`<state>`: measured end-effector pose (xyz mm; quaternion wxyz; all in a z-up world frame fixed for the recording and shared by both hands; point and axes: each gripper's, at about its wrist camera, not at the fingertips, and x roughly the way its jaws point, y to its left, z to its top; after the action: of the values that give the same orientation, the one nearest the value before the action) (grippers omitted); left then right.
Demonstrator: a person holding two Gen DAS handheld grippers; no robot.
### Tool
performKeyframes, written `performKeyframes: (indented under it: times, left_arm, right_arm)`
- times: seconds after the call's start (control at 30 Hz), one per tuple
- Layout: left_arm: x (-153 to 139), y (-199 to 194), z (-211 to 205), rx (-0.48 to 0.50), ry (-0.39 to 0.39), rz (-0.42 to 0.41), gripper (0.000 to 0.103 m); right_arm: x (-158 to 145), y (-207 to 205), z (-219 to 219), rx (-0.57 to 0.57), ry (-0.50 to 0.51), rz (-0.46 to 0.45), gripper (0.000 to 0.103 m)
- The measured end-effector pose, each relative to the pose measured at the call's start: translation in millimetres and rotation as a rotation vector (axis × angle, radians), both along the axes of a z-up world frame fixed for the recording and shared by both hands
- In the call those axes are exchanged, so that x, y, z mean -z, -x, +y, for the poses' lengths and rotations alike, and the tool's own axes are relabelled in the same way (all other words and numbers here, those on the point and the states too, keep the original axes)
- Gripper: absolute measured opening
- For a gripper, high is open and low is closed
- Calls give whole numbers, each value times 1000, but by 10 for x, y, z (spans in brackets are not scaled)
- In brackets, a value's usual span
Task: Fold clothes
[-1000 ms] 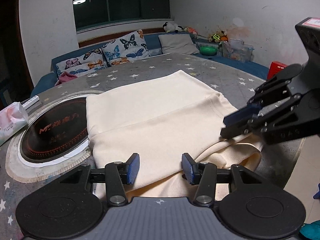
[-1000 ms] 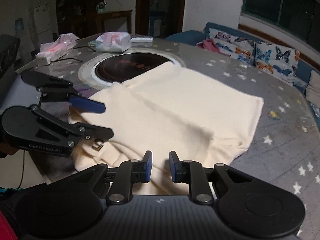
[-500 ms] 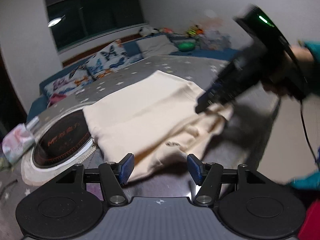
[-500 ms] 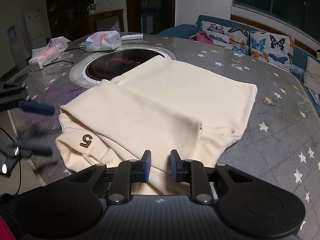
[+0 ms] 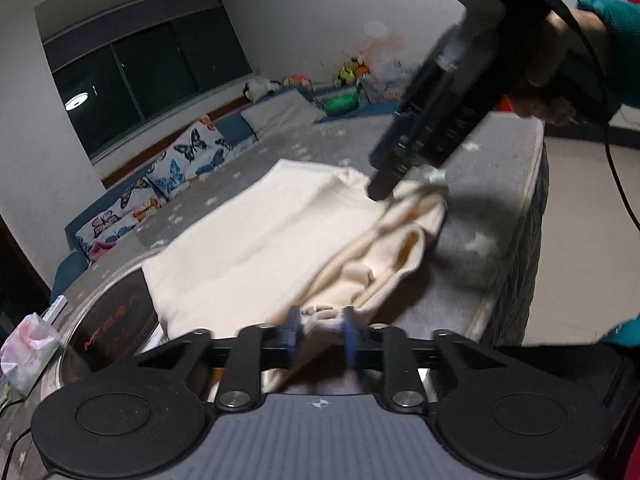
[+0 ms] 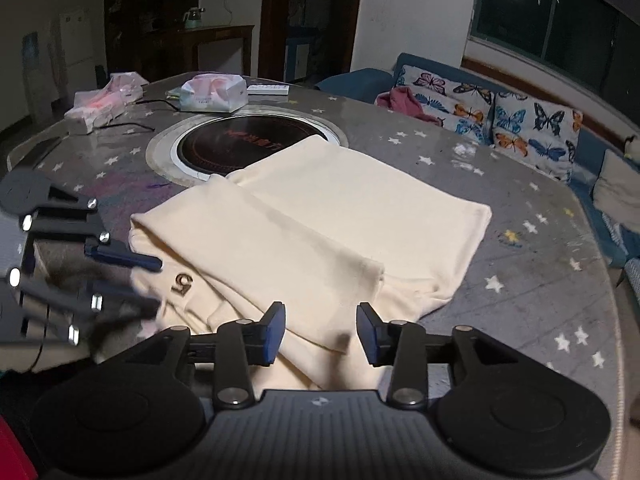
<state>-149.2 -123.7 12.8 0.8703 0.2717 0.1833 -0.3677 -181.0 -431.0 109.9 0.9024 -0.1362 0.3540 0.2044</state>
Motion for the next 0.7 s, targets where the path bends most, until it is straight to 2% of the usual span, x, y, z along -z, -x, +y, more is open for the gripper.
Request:
performKeyframes:
  times: [0.03, 0.17, 0.23, 0.37, 0.47, 0.57, 0.63, 0.67, 0.7]
  left_arm:
    - [-36, -27, 8, -9, 15, 2, 15]
    - [-206, -254, 23, -58, 85, 46, 13]
    - [-251, -381, 12, -75, 108, 68, 12]
    - [-237, -552, -21, -89, 112, 102, 12]
    - [-212, -604, -27, -89, 107, 120, 12]
    - [-196, -600, -7, -86, 108, 136, 13]
    - [-191, -567, 33, -85, 109, 143, 16]
    - [-190, -531, 62, -84, 109, 139, 18]
    - [-182, -487, 95, -84, 104, 128, 27]
  right_arm:
    - [-20, 38, -5, -9, 11, -8, 45]
    - [-91, 190, -8, -63, 38, -28, 50]
    - [-99, 273, 20, -111, 57, -42, 62]
    - [17, 254, 118, -165, 103, -49, 62]
    - [116, 171, 177, -182, 118, -43, 58]
    - [214, 89, 236, -199, 133, -36, 48]
    - [280, 34, 276, -211, 143, -32, 24]
    - [312, 6, 294, -216, 147, -29, 22]
    - [302, -29, 279, -207, 128, -16, 19]
